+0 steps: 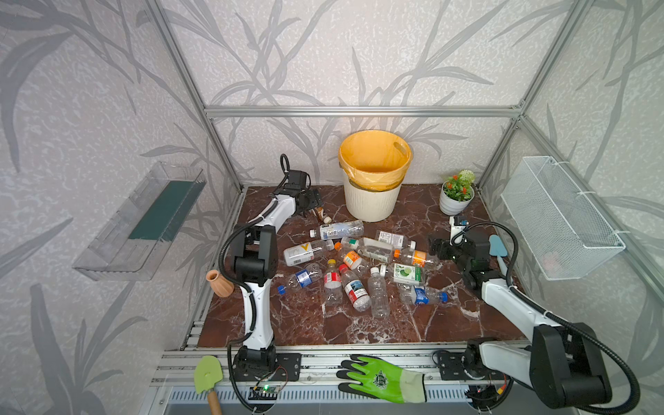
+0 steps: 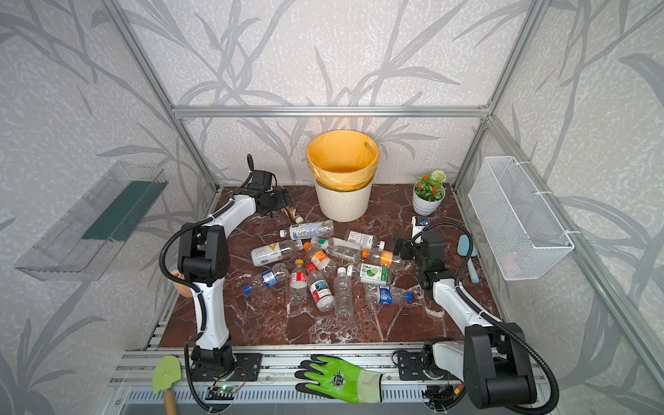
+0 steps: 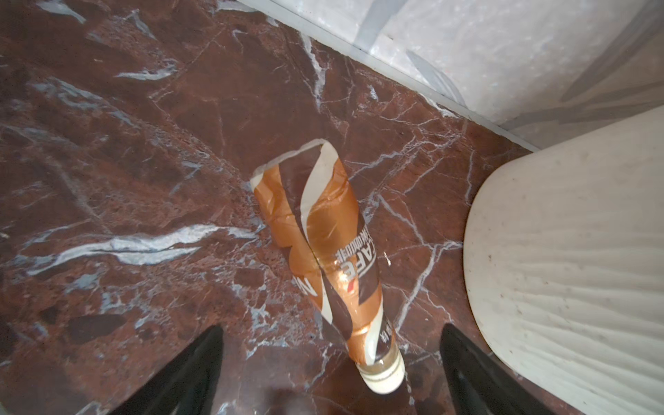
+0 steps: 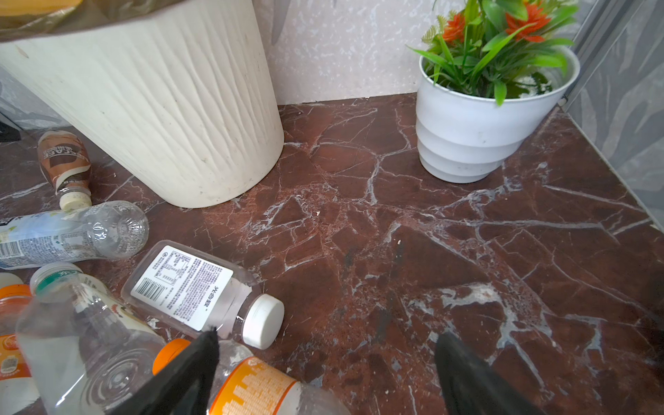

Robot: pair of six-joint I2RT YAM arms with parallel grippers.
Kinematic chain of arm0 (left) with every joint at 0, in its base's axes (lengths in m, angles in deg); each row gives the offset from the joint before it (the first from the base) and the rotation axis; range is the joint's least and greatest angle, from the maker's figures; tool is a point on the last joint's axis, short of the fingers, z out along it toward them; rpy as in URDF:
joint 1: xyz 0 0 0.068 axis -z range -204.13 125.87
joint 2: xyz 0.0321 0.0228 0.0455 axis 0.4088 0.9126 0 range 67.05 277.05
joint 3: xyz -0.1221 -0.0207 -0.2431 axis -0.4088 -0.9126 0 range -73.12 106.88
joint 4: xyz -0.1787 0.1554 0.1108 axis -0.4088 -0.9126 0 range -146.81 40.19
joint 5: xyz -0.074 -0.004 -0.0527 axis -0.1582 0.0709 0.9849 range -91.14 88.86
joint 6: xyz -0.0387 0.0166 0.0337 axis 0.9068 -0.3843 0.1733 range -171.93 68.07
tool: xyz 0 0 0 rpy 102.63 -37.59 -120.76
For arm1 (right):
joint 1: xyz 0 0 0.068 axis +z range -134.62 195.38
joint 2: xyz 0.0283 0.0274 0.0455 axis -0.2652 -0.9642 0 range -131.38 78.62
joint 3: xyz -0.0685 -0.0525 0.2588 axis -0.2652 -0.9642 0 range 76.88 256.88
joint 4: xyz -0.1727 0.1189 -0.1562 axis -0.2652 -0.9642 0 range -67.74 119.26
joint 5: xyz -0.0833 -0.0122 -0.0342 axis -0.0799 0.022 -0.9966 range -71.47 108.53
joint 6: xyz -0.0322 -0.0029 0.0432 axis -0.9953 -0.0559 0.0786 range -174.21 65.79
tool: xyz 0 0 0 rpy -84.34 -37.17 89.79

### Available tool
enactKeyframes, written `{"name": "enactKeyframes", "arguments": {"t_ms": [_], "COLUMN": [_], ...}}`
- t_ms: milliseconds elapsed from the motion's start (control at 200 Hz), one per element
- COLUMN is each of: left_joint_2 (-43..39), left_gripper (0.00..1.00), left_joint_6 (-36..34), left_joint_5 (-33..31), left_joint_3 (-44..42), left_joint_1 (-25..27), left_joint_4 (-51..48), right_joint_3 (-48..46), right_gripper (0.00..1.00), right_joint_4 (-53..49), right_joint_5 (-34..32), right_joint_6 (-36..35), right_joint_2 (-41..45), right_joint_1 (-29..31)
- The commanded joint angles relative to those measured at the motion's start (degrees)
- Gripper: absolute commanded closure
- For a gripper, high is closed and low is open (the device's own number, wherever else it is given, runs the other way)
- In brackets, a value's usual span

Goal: Throw the plastic bottles in the bin
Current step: 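Lower the left gripper and grasp the brown coffee bottle, then lift the coffee bottle with the left gripper over the yellow-lined bin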

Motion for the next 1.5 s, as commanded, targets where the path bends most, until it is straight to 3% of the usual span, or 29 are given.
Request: {"name": "enactKeyframes", "arguments": {"t_ms": [0,350,515,700,920,1140,1320,1494], "left_joint_2": [3.0,15.8,18.1,16.3,6.6,-3.6,-17.2,-32.7], "left_gripper": [0.05,0.07,0.25,0.42,0.53,0.54,0.55,0.54], "left_joint_6": [2.9,4.3,4.6,7.4,8.6,7.1,6.3,-0.6], "left_joint_5": [-0.5,-1.3,-0.3,4.9,6.9,5.3,-0.4,-13.1], "left_joint_3": [4.1,20.2,21.8,18.2,9.3,3.6,-7.5,-19.8], "left_joint_1": [0.0,0.3,0.1,-1.3,-2.8,-2.6,-1.6,2.8], "left_joint_4": [-6.0,-15.9,-16.6,-11.7,-0.7,5.8,19.3,38.9], "right_joint_3": [1.2,0.9,0.5,0.2,-0.2,-0.5,-0.4,-0.4], "right_gripper": [0.06,0.06,0.06,0.06,0.06,0.05,0.05,0.05], "right_joint_4": [-1.1,-2.1,-3.1,-4.0,-4.4,-4.5,-5.0,-5.4], "right_joint_5": [-1.2,-2.1,-2.9,-2.8,-2.9,-2.7,-2.9,-3.3], "right_joint_6": [0.2,0.3,-0.3,-0.4,-0.7,-0.5,-0.7,-0.8], "right_joint_2": [1.4,2.3,3.6,4.9,6.9,8.5,9.8,11.2], "right_joint_1": [0.3,0.3,0.3,0.2,0.3,0.3,0.3,0.3]}}
